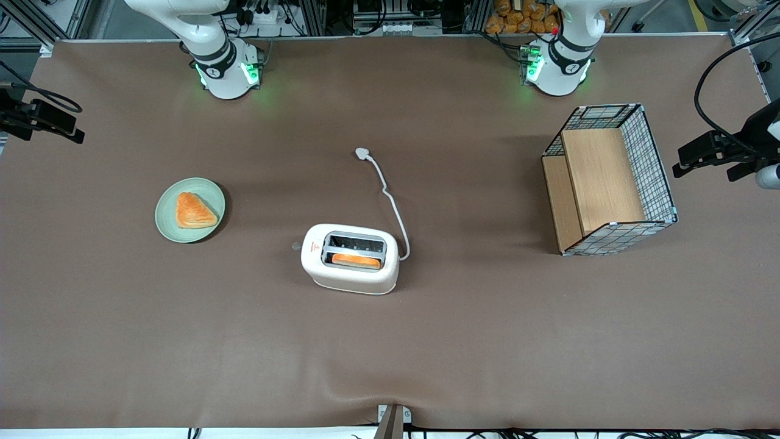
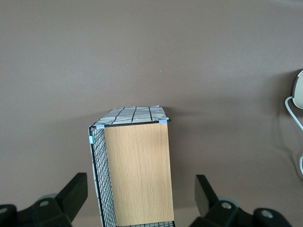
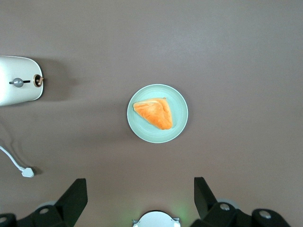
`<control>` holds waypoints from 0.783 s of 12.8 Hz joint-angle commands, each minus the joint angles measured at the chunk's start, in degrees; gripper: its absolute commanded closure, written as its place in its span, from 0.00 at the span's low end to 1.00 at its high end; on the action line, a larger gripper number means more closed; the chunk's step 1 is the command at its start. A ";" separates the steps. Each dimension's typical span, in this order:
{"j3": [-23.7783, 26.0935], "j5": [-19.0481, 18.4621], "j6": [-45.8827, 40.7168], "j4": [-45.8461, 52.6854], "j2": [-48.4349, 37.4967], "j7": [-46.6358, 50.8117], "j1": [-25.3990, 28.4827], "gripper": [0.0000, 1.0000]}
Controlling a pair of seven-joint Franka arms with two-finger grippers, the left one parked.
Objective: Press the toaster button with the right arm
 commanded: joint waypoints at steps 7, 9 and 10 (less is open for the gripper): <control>-0.17 2.46 0.00 -0.43 6.97 -0.96 4.15 0.00; -0.26 9.65 0.35 -0.43 11.09 -1.05 3.63 0.00; -0.26 12.91 0.61 -0.43 13.38 -1.05 3.71 0.00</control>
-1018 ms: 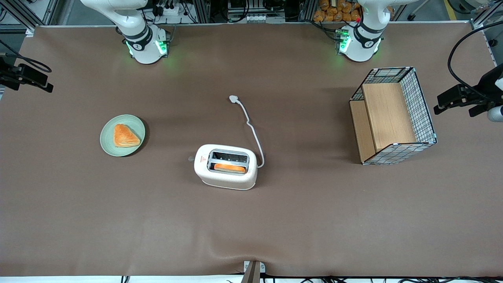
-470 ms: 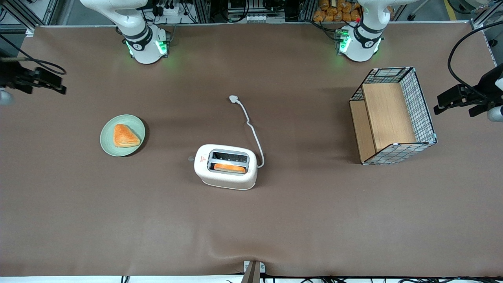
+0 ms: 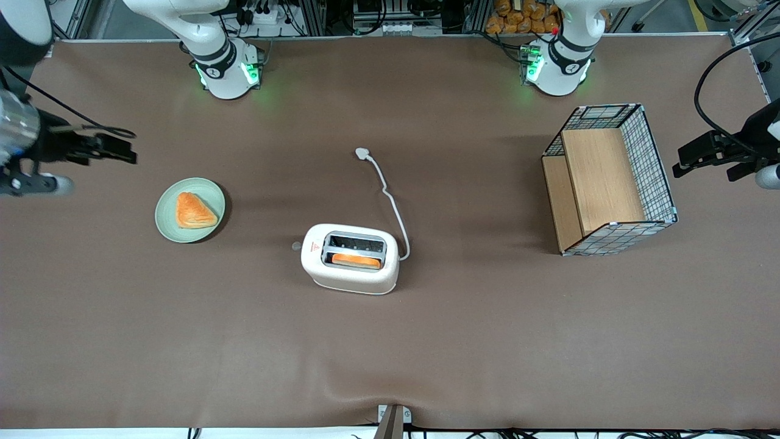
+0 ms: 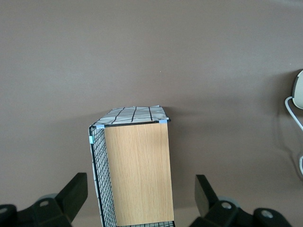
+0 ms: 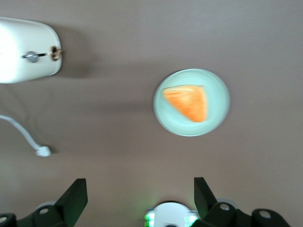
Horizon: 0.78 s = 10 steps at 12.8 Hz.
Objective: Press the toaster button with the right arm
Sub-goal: 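Swing the right gripper past the green plate toward the toaster's side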
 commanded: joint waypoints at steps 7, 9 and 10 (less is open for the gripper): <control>-0.22 18.28 13.70 0.91 14.27 -0.98 7.60 0.39; -0.22 18.29 19.06 0.82 14.71 -2.46 10.59 0.68; -0.22 18.29 20.74 0.91 15.41 -4.13 11.73 0.84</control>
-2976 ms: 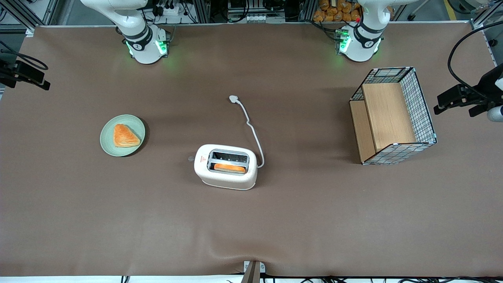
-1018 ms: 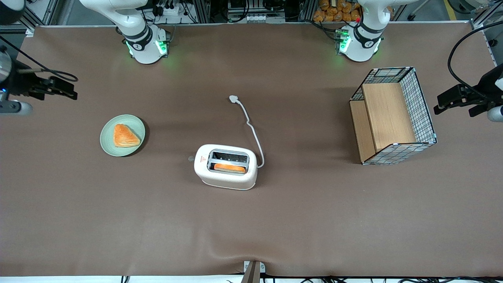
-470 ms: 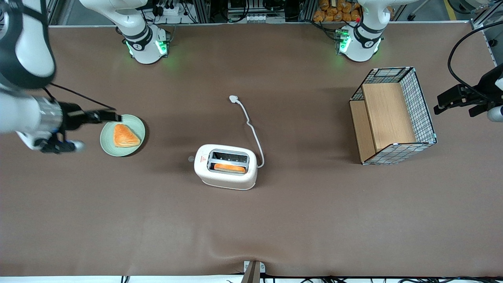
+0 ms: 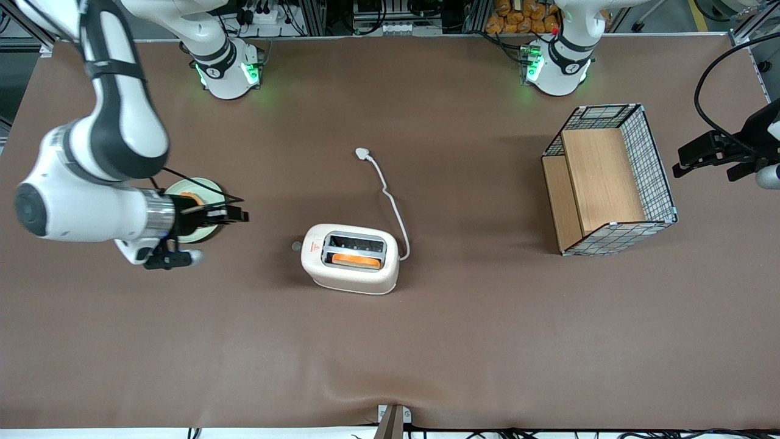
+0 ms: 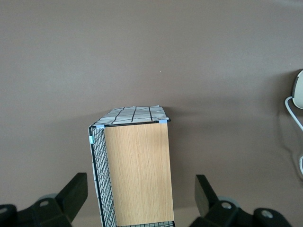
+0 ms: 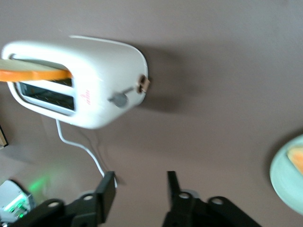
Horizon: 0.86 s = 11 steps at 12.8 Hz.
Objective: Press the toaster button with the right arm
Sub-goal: 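Swing the right gripper past the green plate toward the toaster's side, then lower the closed right gripper onto the toaster's side lever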
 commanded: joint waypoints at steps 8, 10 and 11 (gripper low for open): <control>-0.57 1.45 9.96 -0.54 4.01 -25.53 4.12 1.00; -0.57 1.45 12.78 -2.21 4.01 -26.32 5.18 1.00; -0.49 1.54 13.22 -2.92 4.01 -27.37 5.27 1.00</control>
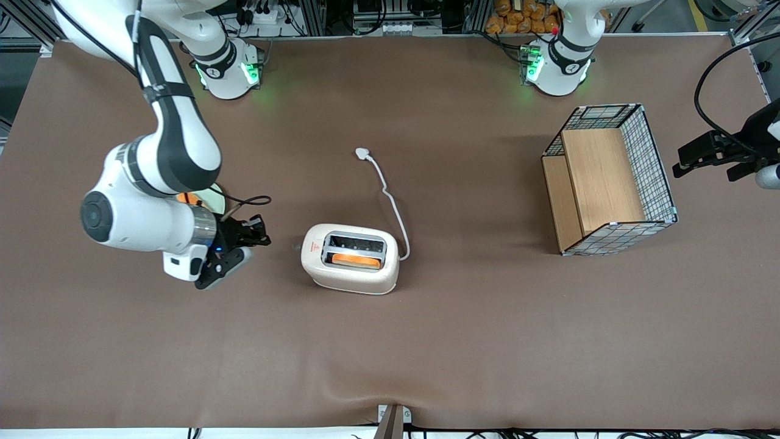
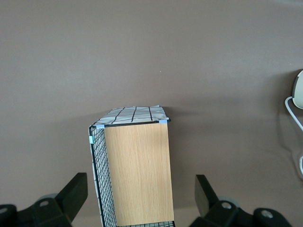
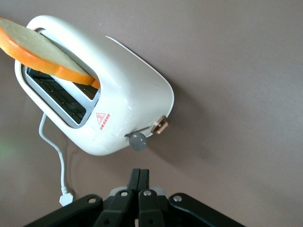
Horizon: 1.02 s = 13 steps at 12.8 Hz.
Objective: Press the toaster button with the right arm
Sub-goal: 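Lower the closed right gripper onto the toaster's side lever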
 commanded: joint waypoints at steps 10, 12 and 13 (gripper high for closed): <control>-0.64 21.93 3.65 -6.27 1.63 0.88 -1.55 1.00; -0.64 24.07 3.91 -5.92 2.34 6.34 -1.47 1.00; -0.64 24.51 4.00 -5.92 2.60 6.36 -1.47 1.00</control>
